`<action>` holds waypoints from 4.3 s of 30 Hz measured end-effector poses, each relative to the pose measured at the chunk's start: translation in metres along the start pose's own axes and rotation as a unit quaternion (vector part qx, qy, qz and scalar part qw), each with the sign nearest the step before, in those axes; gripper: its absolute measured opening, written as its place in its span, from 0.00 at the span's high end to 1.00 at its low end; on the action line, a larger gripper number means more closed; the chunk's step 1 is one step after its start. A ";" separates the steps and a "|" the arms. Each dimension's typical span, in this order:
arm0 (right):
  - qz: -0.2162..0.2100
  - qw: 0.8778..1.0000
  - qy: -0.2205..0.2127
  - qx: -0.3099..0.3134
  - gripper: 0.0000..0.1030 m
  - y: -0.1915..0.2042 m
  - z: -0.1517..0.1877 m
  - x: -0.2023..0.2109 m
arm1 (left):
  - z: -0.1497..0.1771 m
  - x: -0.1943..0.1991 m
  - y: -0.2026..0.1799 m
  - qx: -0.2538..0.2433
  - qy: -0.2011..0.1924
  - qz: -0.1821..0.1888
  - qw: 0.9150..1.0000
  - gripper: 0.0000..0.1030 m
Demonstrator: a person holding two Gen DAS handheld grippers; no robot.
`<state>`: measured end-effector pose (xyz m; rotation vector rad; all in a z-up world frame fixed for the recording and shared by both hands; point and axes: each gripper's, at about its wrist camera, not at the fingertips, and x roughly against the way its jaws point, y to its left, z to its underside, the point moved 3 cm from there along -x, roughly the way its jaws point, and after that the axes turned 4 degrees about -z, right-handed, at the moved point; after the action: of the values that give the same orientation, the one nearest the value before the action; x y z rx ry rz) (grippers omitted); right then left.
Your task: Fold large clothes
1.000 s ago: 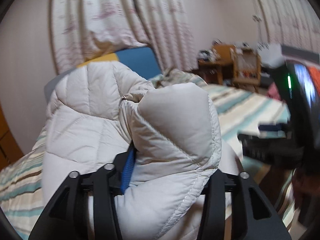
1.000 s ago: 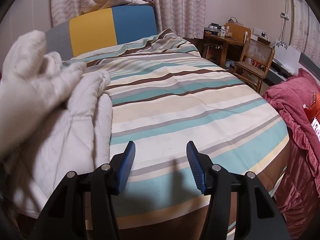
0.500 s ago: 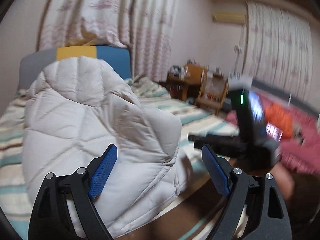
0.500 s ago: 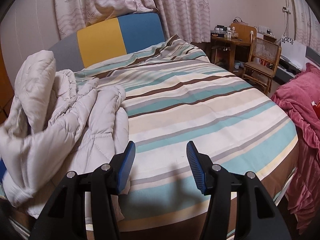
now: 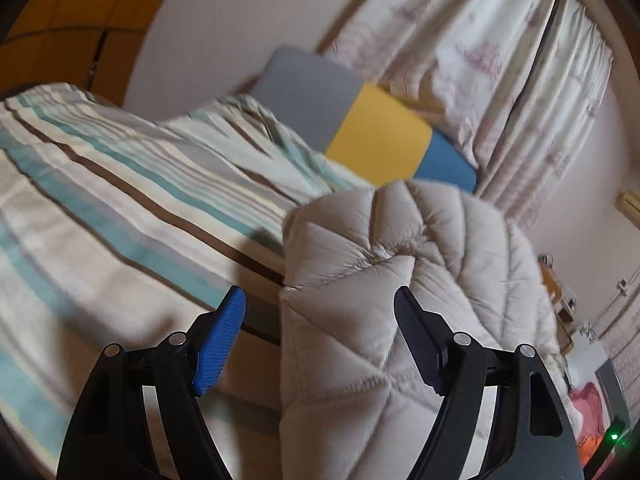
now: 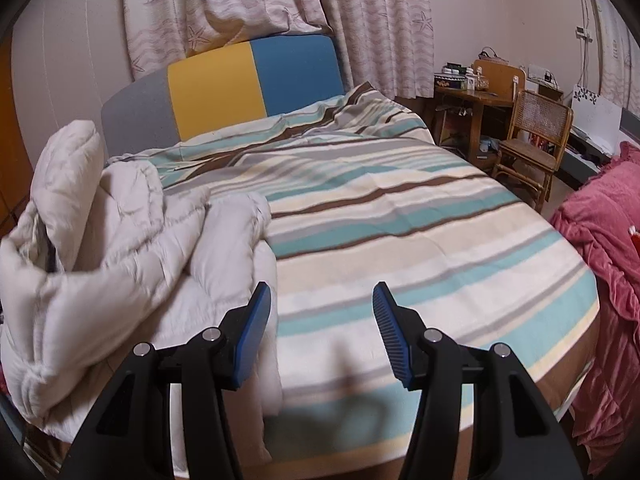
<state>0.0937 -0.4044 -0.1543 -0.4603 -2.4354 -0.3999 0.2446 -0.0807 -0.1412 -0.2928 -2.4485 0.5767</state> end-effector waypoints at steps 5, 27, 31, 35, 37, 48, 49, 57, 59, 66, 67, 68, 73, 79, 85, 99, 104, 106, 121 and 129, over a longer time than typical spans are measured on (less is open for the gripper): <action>-0.007 1.000 -0.010 -0.002 0.48 -0.001 -0.014 0.002 | 0.010 -0.026 -0.046 -0.070 0.059 0.057 0.994 0.33; -0.092 0.992 -0.005 0.089 0.49 0.087 -0.112 -0.053 | 0.069 -0.084 -0.164 -0.291 0.093 0.067 0.950 0.33; -0.071 0.994 0.027 0.072 0.48 0.069 -0.092 -0.088 | 0.072 -0.086 -0.164 -0.285 0.099 0.077 0.950 0.30; -0.072 0.996 0.035 0.040 0.45 0.045 -0.073 -0.100 | 0.076 -0.089 -0.168 -0.284 0.105 0.089 0.949 0.27; -0.070 0.996 0.034 0.036 0.45 0.038 -0.070 -0.102 | 0.073 -0.088 -0.167 -0.265 0.103 0.098 0.954 0.27; -0.053 0.998 0.031 0.029 0.44 0.033 -0.055 -0.115 | 0.054 -0.122 -0.157 -0.229 0.100 -0.027 0.968 0.23; -0.052 0.998 0.034 0.028 0.44 0.032 -0.054 -0.118 | 0.059 -0.126 -0.160 -0.242 0.100 -0.037 0.964 0.20; -0.063 0.996 0.057 -0.001 0.42 0.018 -0.049 -0.137 | 0.077 -0.145 -0.165 -0.278 0.111 -0.057 0.952 0.11; -0.063 0.996 0.063 -0.007 0.41 0.016 -0.047 -0.140 | 0.079 -0.149 -0.164 -0.278 0.110 -0.055 0.953 0.10; -0.047 0.997 0.060 -0.009 0.41 0.014 -0.043 -0.153 | 0.087 -0.166 -0.163 -0.283 0.106 -0.055 0.952 0.07; -0.047 0.997 0.060 -0.010 0.41 0.013 -0.044 -0.154 | 0.088 -0.167 -0.163 -0.284 0.103 -0.056 0.952 0.07; -0.046 0.997 0.060 -0.010 0.41 0.013 -0.044 -0.154 | 0.090 -0.167 -0.163 -0.286 0.100 -0.057 0.951 0.07; -0.040 0.997 0.060 0.005 0.40 0.017 -0.047 -0.147 | 0.089 -0.162 -0.164 -0.287 0.091 -0.058 0.952 0.06; -0.079 0.996 0.028 -0.011 0.49 0.025 -0.085 -0.098 | 0.085 -0.154 -0.162 -0.276 0.087 -0.053 0.956 0.06; -0.093 0.993 0.058 0.038 0.61 0.050 -0.088 -0.131 | 0.082 -0.147 -0.159 -0.268 0.079 -0.051 0.959 0.06; -0.075 0.995 0.071 0.009 0.63 0.033 -0.059 -0.178 | 0.078 -0.142 -0.167 -0.273 0.100 -0.062 0.955 0.05; -0.074 0.995 0.070 0.004 0.63 0.030 -0.060 -0.177 | 0.049 -0.140 -0.171 -0.247 0.067 -0.097 0.962 0.05; -0.074 0.995 0.069 0.003 0.63 0.030 -0.061 -0.176 | 0.047 -0.161 -0.166 -0.237 0.110 -0.107 0.959 0.05; -0.056 0.996 0.072 0.009 0.62 0.034 -0.061 -0.185 | 0.064 -0.192 -0.144 -0.223 0.116 -0.081 0.964 0.03; -0.077 0.997 0.014 0.001 0.61 0.030 -0.060 -0.149 | 0.072 -0.141 -0.140 -0.225 0.081 -0.074 0.968 0.03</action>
<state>0.2486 -0.4349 -0.1968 -0.2636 -2.4527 -0.4653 0.3035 -0.2750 -0.1990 -0.3205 -2.3899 -0.0738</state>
